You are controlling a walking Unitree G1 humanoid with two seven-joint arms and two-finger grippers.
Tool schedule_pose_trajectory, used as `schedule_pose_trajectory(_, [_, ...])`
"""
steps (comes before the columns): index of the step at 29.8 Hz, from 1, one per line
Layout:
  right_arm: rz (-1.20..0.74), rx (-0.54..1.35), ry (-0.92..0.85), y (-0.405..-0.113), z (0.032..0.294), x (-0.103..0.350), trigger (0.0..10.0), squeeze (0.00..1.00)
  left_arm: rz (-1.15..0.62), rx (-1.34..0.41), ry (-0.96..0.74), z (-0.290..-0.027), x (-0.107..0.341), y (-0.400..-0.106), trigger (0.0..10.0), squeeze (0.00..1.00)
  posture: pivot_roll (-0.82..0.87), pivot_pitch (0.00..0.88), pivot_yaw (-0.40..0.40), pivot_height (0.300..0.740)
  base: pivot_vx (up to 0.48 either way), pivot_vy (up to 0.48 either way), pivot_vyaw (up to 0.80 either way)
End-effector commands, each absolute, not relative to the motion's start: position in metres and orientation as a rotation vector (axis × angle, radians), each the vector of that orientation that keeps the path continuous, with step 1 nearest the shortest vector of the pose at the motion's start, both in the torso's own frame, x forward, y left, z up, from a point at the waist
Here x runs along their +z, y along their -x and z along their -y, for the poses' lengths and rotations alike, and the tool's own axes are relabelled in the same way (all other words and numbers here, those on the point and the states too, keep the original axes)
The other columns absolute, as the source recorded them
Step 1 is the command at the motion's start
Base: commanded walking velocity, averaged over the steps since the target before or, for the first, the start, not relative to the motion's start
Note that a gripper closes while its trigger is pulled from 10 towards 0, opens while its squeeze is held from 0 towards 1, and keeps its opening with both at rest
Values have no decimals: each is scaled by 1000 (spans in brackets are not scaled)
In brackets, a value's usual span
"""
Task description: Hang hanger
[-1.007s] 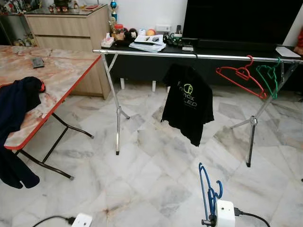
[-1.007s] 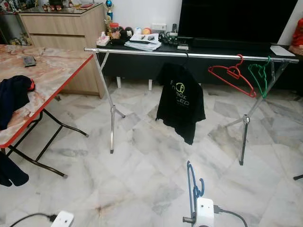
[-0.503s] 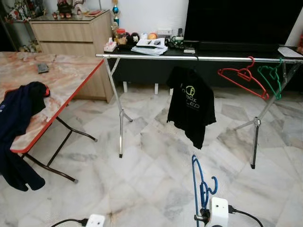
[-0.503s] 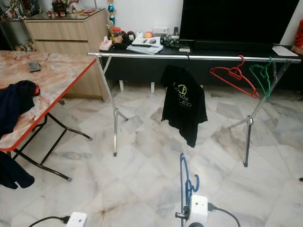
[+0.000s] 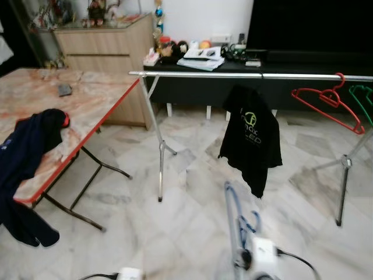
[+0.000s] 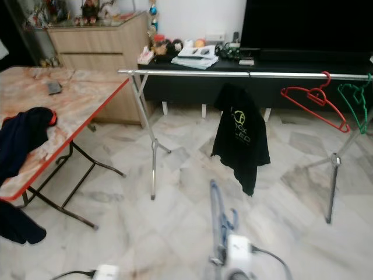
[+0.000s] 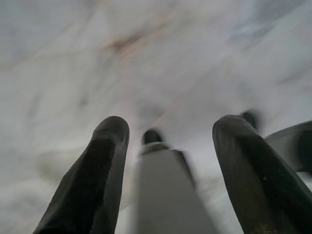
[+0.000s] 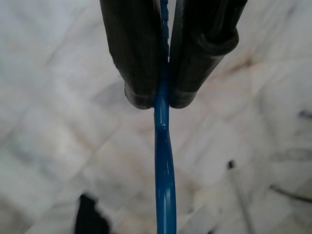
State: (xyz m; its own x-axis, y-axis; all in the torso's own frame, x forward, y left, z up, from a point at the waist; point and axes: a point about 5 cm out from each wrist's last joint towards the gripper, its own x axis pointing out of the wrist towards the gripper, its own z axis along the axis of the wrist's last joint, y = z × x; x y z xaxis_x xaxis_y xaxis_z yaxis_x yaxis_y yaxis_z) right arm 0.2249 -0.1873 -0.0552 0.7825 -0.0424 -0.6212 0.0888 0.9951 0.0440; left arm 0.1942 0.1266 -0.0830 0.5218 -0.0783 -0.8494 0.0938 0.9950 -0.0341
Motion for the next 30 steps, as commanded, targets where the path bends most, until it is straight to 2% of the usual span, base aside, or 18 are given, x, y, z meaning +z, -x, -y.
schedule_pose_trajectory(1, [-626,-8,-87,-237,166,-49,10000,0,-1044,-44,-54,-154,-87,-187,10000,0,-3,0,33,740,368,0,0])
schedule_pose_trajectory(10, [-598,15,-83,-242,161,-45,10000,0,-1041,-30,-47,-159,-86,-187,10000,0,0,1,35,740,377,0,0])
schedule_pose_trajectory(15, [-573,23,-81,-247,158,-41,10000,0,-1038,-36,-61,-161,-85,-189,10000,0,5,4,48,740,381,0,527])
schedule_pose_trajectory(30, [-519,18,-84,-260,157,-31,10000,0,-1034,-38,-59,-162,-85,-188,10000,0,25,7,41,740,383,0,0])
